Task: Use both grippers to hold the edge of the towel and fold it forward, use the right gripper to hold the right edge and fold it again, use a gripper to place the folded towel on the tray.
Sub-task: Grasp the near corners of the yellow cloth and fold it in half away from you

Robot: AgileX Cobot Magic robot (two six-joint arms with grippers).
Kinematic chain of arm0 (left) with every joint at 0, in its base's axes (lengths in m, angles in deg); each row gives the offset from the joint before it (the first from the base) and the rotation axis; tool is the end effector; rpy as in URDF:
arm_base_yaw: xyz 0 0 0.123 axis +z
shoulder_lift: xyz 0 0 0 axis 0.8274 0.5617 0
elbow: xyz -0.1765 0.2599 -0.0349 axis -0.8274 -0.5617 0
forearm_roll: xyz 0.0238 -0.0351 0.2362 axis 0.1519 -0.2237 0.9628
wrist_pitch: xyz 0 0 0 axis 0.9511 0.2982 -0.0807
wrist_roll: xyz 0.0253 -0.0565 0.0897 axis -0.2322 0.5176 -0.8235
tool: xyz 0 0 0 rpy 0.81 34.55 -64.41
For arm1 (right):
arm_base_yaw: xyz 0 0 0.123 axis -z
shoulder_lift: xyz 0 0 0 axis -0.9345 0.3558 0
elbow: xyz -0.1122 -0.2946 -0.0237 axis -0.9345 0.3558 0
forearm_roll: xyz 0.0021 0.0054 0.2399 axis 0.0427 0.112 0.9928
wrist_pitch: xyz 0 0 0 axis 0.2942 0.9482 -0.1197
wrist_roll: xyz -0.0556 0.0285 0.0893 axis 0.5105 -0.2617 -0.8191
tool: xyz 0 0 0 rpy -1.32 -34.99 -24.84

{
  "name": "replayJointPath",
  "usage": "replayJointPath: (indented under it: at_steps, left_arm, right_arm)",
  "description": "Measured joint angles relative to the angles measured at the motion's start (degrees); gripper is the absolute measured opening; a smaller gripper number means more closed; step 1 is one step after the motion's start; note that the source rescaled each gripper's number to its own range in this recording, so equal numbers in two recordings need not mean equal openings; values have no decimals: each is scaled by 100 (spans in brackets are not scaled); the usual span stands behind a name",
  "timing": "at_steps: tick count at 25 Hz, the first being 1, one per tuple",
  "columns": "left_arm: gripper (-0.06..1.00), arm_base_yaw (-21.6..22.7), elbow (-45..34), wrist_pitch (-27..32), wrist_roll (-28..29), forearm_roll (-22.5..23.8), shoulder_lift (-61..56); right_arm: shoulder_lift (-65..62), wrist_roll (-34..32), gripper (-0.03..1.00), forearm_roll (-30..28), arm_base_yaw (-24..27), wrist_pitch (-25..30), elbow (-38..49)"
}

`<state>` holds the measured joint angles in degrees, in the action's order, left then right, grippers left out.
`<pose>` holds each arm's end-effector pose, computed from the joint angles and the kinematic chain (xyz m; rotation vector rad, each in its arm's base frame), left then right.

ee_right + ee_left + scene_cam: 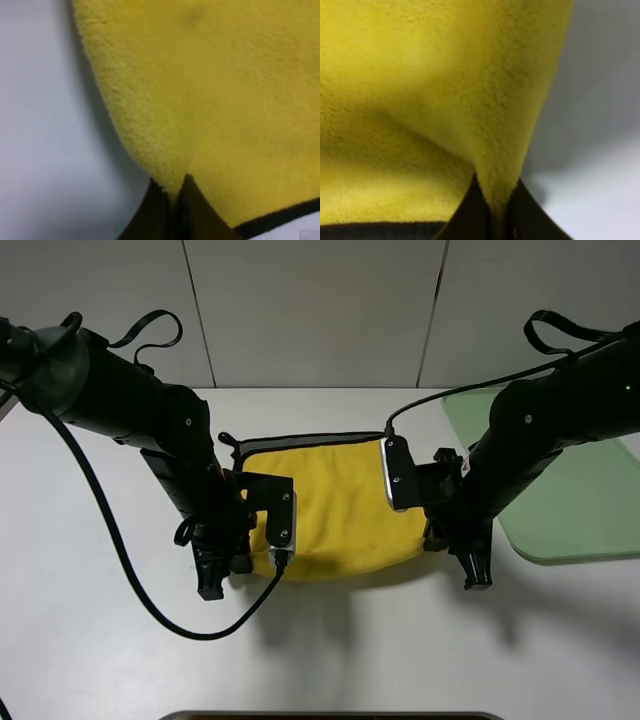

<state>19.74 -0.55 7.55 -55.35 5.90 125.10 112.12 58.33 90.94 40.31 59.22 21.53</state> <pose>0.2708 -0.2096 0.1219 2.0804 2.0413 -0.0794 0.2565 0.1453 0.1490 -2.0962 1.9733 -0.0722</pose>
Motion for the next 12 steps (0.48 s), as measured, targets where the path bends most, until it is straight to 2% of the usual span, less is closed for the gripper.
replayJointPath:
  at_steps: [12]
  left_arm:
    - [0,0,0,261,0,148,-445]
  right_arm:
    - [-355,-69,0,12,0,204,5]
